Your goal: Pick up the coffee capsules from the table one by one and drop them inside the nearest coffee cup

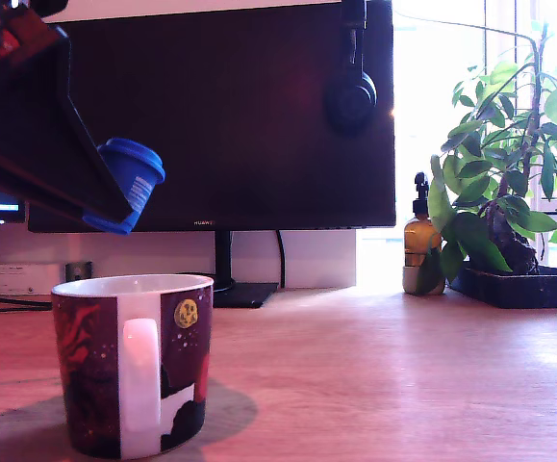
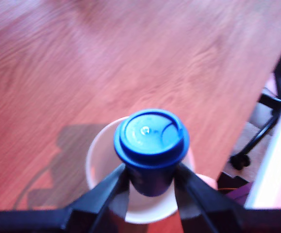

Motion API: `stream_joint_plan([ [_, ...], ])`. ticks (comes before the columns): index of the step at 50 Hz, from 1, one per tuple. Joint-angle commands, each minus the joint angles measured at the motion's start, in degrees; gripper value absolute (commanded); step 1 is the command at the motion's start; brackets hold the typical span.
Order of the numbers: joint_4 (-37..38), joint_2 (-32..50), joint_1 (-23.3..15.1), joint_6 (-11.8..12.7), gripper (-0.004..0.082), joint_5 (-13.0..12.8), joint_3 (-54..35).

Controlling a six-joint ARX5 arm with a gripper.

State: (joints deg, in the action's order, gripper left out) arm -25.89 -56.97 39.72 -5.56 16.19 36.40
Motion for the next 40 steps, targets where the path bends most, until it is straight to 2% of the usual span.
stream_joint_plan([
  [1, 0.35, -1.60, 0.20, -0.26, 0.0198, -0.20, -1.53],
  [22, 1.05, -6.88, 2.23, -0.44, 0.0198, -1.70, -1.53],
  [40, 0.52, -7.17, 2.45, -0.44, 0.0199, -2.36, -1.53],
])
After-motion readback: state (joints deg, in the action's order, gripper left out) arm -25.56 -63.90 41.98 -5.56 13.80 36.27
